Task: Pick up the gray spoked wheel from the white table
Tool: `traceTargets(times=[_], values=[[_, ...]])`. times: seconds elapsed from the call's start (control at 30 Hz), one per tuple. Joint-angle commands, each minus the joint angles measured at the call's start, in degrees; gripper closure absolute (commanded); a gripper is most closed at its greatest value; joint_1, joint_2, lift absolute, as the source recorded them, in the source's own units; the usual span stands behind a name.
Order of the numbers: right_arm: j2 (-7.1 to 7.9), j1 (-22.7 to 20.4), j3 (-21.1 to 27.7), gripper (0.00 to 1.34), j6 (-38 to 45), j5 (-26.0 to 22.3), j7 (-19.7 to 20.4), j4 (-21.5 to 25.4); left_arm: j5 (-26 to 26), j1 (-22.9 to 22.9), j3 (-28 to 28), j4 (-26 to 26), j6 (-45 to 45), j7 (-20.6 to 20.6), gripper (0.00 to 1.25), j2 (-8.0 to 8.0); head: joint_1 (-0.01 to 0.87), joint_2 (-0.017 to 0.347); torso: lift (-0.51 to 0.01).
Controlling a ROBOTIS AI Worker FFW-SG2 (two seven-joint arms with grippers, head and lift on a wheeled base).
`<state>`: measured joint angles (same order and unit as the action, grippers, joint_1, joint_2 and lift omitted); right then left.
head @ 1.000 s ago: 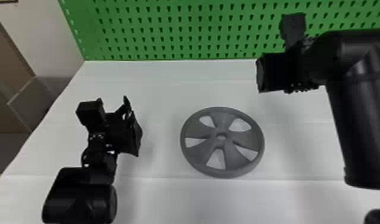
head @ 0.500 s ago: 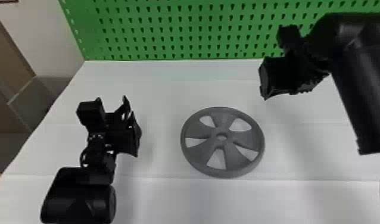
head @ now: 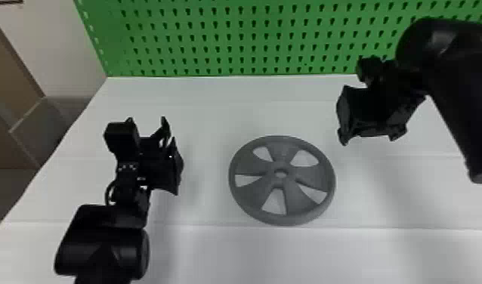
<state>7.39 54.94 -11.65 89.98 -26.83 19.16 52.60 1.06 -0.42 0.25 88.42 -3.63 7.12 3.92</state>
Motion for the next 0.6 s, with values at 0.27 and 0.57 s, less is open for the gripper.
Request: traceTargets(times=[0.27, 0.57], values=[[1.05, 3.2, -5.8, 0.09, -0.4, -5.9, 0.0, -6.7, 0.3, -0.6, -1.0, -0.2, 0.6, 0.1, 0.5, 0.56, 0.779, 0.11, -0.069], [1.31, 2.6, -9.4, 0.09, -3.5, -9.3, 0.0, -8.7, 0.3, -0.5, -1.0, -0.2, 0.6, 0.5, 0.5, 0.74, 0.779, 0.11, -0.069]])
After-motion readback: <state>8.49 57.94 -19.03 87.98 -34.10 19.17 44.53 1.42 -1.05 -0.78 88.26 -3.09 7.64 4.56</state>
